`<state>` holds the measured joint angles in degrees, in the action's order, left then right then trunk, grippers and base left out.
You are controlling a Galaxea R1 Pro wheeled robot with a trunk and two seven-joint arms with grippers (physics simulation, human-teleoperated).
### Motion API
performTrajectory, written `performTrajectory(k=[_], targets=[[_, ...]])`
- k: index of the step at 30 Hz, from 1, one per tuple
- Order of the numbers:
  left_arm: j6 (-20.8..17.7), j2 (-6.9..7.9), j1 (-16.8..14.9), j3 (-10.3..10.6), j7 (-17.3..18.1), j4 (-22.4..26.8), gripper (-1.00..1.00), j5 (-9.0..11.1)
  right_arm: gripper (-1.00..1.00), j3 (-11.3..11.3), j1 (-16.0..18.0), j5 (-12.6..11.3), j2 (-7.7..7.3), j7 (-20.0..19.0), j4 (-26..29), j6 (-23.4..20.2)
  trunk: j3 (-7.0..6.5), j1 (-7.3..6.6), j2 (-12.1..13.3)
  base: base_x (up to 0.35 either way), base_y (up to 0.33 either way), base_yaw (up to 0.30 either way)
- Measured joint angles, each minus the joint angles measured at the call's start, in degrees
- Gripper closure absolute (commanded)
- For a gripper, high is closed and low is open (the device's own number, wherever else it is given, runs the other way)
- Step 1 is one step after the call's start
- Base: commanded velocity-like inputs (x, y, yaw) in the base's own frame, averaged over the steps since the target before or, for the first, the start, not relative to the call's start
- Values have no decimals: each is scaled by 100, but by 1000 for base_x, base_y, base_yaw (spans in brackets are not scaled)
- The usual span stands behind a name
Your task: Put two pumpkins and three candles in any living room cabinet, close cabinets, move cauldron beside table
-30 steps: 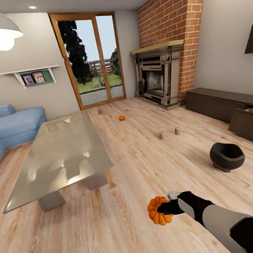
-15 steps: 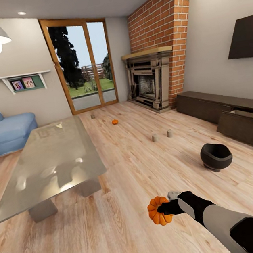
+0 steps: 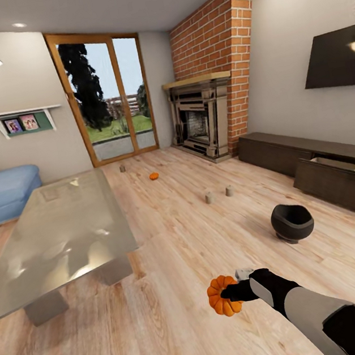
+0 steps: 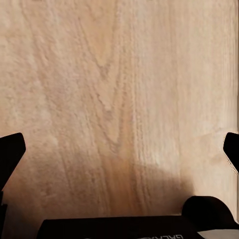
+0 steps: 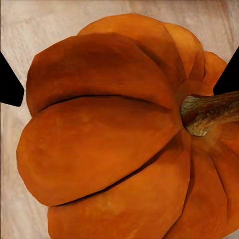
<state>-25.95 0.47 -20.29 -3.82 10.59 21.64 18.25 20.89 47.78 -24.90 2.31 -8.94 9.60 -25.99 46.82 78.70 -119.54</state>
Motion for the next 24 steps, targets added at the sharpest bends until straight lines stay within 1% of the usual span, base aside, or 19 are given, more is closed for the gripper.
performTrajectory(k=[12,16,24], targets=[[1,-17,0,0,0,-2,-100,0,100,6,0,7,0,17,-2,1,-2,0,0,158,-260,-1],[0,-46,0,0,0,-7,-100,1,100,8,0,8,0,18,-2,1,-2,-1,0,202,-263,0],[3,-53,0,0,0,-10,-100,0,100,10,-1,11,0,27,-2,1,-2,-1,0,228,-261,0]])
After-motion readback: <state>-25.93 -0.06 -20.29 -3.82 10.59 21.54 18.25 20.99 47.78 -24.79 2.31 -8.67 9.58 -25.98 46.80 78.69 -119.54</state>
